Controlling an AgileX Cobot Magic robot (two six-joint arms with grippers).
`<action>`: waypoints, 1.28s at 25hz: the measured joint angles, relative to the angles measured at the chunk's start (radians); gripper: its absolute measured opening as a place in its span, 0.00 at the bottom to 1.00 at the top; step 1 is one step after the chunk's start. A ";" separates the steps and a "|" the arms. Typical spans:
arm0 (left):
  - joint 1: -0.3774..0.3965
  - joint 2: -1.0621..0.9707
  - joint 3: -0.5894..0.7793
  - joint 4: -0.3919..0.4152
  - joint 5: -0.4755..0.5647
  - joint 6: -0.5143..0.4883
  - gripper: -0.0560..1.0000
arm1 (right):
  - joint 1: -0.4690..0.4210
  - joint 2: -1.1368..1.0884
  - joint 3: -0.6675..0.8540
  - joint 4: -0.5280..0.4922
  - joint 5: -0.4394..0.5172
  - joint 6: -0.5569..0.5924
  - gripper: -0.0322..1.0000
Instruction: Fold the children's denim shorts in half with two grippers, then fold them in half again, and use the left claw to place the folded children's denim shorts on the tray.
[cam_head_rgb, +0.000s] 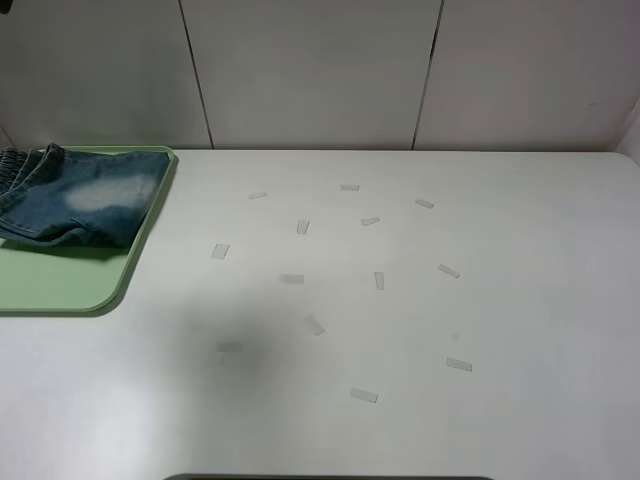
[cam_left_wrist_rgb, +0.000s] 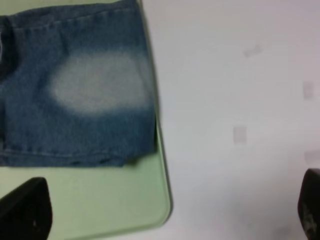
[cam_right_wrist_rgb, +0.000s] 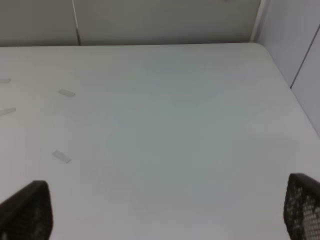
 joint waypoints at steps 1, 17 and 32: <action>-0.009 -0.023 0.003 0.007 0.002 -0.005 0.98 | 0.000 0.000 0.000 0.000 0.000 0.000 0.71; -0.021 -0.537 0.451 0.024 0.005 -0.050 0.98 | 0.000 0.000 0.000 0.000 0.000 0.000 0.71; -0.021 -0.990 0.644 0.031 0.005 -0.065 0.99 | 0.000 0.000 0.000 0.000 0.000 0.000 0.71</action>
